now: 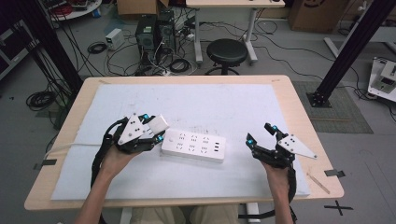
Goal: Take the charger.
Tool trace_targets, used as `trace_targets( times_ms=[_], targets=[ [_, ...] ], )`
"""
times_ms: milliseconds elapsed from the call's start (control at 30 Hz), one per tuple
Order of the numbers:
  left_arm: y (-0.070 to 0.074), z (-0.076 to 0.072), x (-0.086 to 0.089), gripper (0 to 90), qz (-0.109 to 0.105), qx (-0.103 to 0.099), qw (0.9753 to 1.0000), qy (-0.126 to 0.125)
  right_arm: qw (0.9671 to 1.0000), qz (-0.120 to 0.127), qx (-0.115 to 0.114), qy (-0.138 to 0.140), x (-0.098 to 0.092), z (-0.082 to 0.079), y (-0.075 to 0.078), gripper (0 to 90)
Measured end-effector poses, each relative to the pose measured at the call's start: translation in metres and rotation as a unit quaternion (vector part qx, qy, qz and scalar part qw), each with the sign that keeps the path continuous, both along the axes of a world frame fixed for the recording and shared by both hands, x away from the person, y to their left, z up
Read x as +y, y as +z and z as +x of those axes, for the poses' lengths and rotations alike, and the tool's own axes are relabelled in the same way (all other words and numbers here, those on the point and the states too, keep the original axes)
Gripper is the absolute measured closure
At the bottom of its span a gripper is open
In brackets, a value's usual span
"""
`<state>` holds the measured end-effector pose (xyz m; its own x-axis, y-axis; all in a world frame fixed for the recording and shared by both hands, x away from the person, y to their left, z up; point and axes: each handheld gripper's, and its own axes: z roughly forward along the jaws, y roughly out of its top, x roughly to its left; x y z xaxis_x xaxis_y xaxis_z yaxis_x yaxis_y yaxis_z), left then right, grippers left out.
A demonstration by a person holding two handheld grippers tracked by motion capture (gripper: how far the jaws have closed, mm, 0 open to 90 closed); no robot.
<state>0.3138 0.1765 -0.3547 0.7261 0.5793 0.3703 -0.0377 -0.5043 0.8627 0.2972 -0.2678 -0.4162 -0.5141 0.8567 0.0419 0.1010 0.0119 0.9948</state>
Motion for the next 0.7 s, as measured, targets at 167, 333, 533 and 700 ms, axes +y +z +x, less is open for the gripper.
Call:
trace_targets(
  times_ms=[167, 333, 533, 700],
  targets=[
    [0.003, -0.014, -0.01, 42.4, 0.025, -0.052, 0.9983, -0.006, 0.9998, -0.001, 0.006, 0.016, 0.005, 0.002, 0.004, 20.1],
    [0.004, -0.028, -0.019, 42.4, 0.043, -0.097, 0.9943, -0.016, 0.9997, 0.001, 0.013, 0.022, 0.007, 0.003, 0.004, 20.1],
    [0.007, -0.044, -0.033, 42.4, 0.054, -0.132, 0.9893, -0.031, 0.9995, -0.008, 0.008, 0.03, 0.01, 0.005, 0.005, 20.1],
    [0.007, -0.052, -0.038, 42.4, 0.062, -0.156, 0.9853, -0.03, 0.9994, -0.006, 0.012, 0.031, 0.01, 0.004, 0.004, 20.1]
  ],
)
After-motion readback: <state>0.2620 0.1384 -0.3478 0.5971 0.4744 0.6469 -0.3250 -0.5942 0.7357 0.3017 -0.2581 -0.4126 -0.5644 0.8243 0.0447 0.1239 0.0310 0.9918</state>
